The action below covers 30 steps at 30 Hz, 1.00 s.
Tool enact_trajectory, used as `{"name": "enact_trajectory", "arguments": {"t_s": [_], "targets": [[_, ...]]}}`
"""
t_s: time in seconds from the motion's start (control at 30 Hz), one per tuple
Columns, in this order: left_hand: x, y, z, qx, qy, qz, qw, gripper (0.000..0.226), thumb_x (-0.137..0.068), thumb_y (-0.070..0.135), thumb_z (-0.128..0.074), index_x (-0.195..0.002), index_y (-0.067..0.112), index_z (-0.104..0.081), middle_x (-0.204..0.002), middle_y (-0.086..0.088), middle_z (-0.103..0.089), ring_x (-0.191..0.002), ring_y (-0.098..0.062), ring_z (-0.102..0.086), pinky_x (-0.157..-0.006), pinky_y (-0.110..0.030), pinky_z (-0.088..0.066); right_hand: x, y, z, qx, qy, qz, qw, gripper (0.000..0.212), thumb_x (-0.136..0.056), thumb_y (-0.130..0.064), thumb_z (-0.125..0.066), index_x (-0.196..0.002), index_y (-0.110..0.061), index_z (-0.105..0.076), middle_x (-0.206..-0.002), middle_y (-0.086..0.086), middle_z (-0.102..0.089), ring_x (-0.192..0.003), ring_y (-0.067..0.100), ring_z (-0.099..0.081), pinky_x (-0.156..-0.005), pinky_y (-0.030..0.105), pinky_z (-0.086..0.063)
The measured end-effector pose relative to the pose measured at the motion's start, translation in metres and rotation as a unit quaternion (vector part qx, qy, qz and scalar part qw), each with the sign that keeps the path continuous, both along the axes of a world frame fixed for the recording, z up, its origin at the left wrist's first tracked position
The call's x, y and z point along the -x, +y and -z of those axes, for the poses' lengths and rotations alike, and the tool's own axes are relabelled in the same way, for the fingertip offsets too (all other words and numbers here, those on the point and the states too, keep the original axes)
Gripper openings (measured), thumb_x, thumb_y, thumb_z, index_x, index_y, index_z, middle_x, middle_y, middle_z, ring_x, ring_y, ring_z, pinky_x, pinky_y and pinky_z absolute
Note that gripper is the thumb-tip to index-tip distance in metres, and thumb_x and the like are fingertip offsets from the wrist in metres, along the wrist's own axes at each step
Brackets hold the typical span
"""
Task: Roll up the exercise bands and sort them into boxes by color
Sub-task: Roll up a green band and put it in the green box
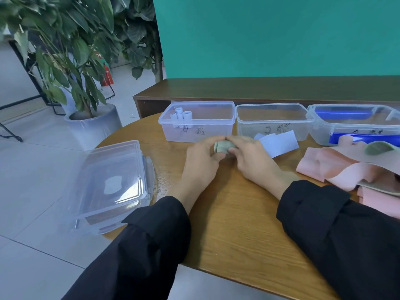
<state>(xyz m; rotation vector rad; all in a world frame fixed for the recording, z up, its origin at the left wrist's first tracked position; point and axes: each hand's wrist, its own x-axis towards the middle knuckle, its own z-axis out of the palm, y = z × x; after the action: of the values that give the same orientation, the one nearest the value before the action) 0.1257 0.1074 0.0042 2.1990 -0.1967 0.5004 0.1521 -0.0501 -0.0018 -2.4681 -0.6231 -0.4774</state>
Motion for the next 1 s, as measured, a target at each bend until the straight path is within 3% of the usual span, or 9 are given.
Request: {"name": "enact_trajectory", "arguments": {"t_s": [0.07, 0.17, 0.23, 0.4, 0.53, 0.67, 0.77, 0.87, 1.0], "targets": [[0.004, 0.001, -0.001, 0.025, 0.022, 0.01, 0.999, 0.038, -0.088, 0.015, -0.078, -0.123, 0.029, -0.071, -0.108, 0.02, -0.066, -0.093, 0.002, -0.056, -0.085, 0.001, -0.039, 0.01, -0.005, 0.001, -0.008, 0.015, -0.003, 1.0, 0.037, -0.103, -0.01, -0.052, -0.14, -0.008, -0.056, -0.129, 0.013, -0.063, -0.12, 0.028, -0.055, -0.102, 0.027, -0.039], [0.01, -0.002, 0.0, 0.076, 0.043, 0.067, 0.994, 0.037, -0.085, 0.011, -0.081, -0.117, 0.027, -0.073, -0.106, 0.014, -0.074, -0.097, -0.003, -0.068, -0.096, -0.023, -0.053, 0.026, -0.017, -0.001, -0.039, 0.042, -0.004, 0.998, 0.036, -0.103, -0.013, -0.053, -0.138, -0.012, -0.057, -0.124, 0.008, -0.063, -0.112, 0.018, -0.056, -0.092, 0.011, -0.033], [0.018, -0.006, 0.0, 0.123, 0.06, 0.105, 0.985, 0.038, -0.083, 0.006, -0.082, -0.115, 0.024, -0.073, -0.101, 0.008, -0.078, -0.096, -0.005, -0.072, -0.096, -0.029, -0.056, 0.04, -0.029, -0.006, -0.068, 0.06, 0.0, 0.996, 0.035, -0.102, -0.016, -0.056, -0.137, -0.017, -0.059, -0.122, 0.0, -0.064, -0.108, 0.009, -0.055, -0.09, 0.007, -0.034], [0.046, -0.021, -0.008, 0.267, 0.109, 0.162, 0.944, 0.039, -0.08, -0.003, -0.081, -0.113, 0.017, -0.075, -0.103, -0.003, -0.078, -0.098, -0.017, -0.073, -0.088, -0.028, -0.057, 0.08, -0.054, -0.022, -0.25, 0.118, -0.005, 0.961, 0.028, -0.094, -0.023, -0.071, -0.121, -0.024, -0.065, -0.11, -0.01, -0.073, -0.105, 0.001, -0.066, -0.097, 0.024, -0.049], [0.073, -0.037, -0.022, 0.372, 0.119, 0.186, 0.901, 0.038, -0.08, -0.008, -0.078, -0.11, 0.015, -0.074, -0.107, -0.009, -0.077, -0.096, -0.018, -0.072, -0.087, -0.029, -0.056, 0.115, -0.064, -0.044, -0.339, 0.112, -0.027, 0.934, 0.037, -0.082, -0.016, -0.083, -0.117, -0.018, -0.07, -0.106, -0.003, -0.076, -0.102, 0.015, -0.07, -0.095, 0.026, -0.054], [0.097, -0.046, -0.043, 0.405, 0.131, 0.24, 0.872, 0.033, -0.084, -0.008, -0.072, -0.11, 0.013, -0.073, -0.106, -0.01, -0.077, -0.093, -0.019, -0.072, -0.083, -0.027, -0.056, 0.144, -0.075, -0.073, -0.353, 0.086, -0.012, 0.932, 0.035, -0.079, -0.015, -0.085, -0.112, -0.018, -0.075, -0.096, -0.005, -0.078, -0.093, 0.016, -0.073, -0.087, 0.026, -0.056], [0.111, -0.055, -0.059, 0.413, 0.135, 0.273, 0.858, 0.036, -0.08, 0.003, -0.075, -0.116, 0.01, -0.07, -0.111, -0.013, -0.076, -0.101, -0.027, -0.072, -0.09, -0.032, -0.056, 0.163, -0.086, -0.096, -0.365, 0.093, -0.012, 0.926, 0.03, -0.076, -0.012, -0.086, -0.104, -0.017, -0.076, -0.087, -0.006, -0.079, -0.084, 0.014, -0.073, -0.072, 0.022, -0.057], [0.119, -0.07, -0.075, 0.429, 0.139, 0.307, 0.838, 0.047, -0.076, 0.009, -0.074, -0.122, 0.006, -0.065, -0.115, -0.014, -0.075, -0.103, -0.026, -0.072, -0.095, -0.033, -0.056, 0.177, -0.097, -0.116, -0.381, 0.073, -0.016, 0.921, 0.031, -0.07, -0.011, -0.09, -0.096, -0.022, -0.075, -0.086, -0.009, -0.078, -0.084, 0.009, -0.074, -0.076, 0.023, -0.058], [0.12, -0.094, -0.096, 0.444, 0.141, 0.335, 0.819, 0.045, -0.076, 0.006, -0.072, -0.12, 0.007, -0.066, -0.114, -0.013, -0.075, -0.106, -0.023, -0.071, -0.089, -0.027, -0.057, 0.184, -0.119, -0.136, -0.409, 0.068, -0.038, 0.909, 0.033, -0.068, -0.011, -0.089, -0.098, -0.017, -0.076, -0.091, -0.001, -0.079, -0.091, 0.016, -0.075, -0.081, 0.029, -0.059]]}}
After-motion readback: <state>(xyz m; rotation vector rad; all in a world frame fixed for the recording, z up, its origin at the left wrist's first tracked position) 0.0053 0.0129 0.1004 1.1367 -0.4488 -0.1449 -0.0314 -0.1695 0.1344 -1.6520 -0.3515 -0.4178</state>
